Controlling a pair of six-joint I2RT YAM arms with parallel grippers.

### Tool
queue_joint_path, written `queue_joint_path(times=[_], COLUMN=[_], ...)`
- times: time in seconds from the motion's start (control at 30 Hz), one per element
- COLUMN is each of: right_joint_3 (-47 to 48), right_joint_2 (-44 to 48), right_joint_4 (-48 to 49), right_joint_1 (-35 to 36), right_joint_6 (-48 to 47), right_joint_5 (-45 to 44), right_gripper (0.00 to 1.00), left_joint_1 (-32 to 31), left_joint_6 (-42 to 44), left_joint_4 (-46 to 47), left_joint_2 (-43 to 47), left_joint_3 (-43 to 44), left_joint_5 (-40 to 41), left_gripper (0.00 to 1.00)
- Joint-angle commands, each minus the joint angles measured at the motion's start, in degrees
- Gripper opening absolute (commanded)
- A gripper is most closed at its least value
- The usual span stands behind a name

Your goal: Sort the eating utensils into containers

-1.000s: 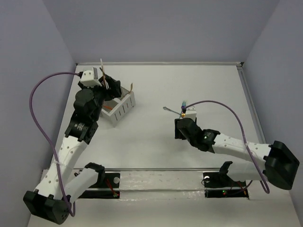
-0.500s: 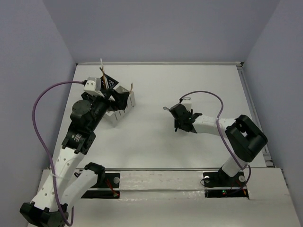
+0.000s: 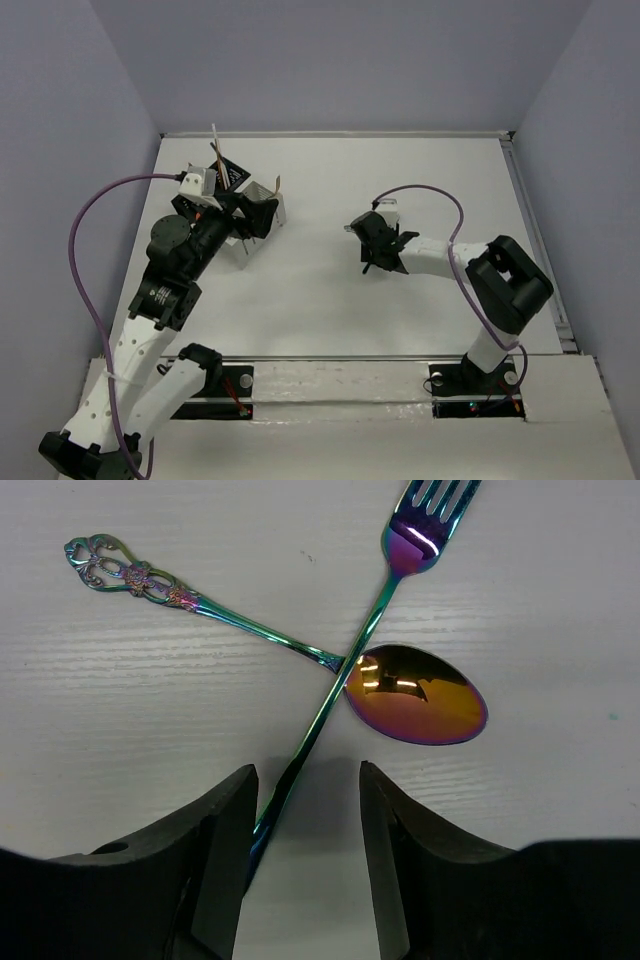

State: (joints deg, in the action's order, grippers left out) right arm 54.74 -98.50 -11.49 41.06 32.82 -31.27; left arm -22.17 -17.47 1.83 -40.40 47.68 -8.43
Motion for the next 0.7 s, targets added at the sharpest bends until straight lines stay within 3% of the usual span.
queue_joint_path(times=[0.0, 0.2, 0.33, 0.67], right_joint_3=[3.4, 3.3, 3.4, 1.9], right_joint_2=[-1.3, -4.9, -6.3, -2.3], right_joint_4=[1.4, 2.2, 1.7, 1.4], right_joint_1=[-0.4, -0.9, -0.9, -0.9], right_joint_6=[0.8, 2.5, 3.0, 2.1], right_joint_5=[-1.3, -0.8, -1.6, -3.5], right_gripper=[0.52, 0.48, 0.32, 0.07], left_joint_1=[-0.3, -0.8, -0.9, -0.9], left_joint_6=[-0.3, -0.3, -0.5, -0.6], left_joint_4=[2.0, 2.1, 2.2, 2.2], left_joint_2=[0.4, 0.2, -0.3, -0.9], left_joint_3=[0.6, 0.4, 0.4, 0.3], left_joint_5=[-1.4, -1.2, -1.5, -1.9], left_gripper=[0.99, 0.99, 0.99, 0.99])
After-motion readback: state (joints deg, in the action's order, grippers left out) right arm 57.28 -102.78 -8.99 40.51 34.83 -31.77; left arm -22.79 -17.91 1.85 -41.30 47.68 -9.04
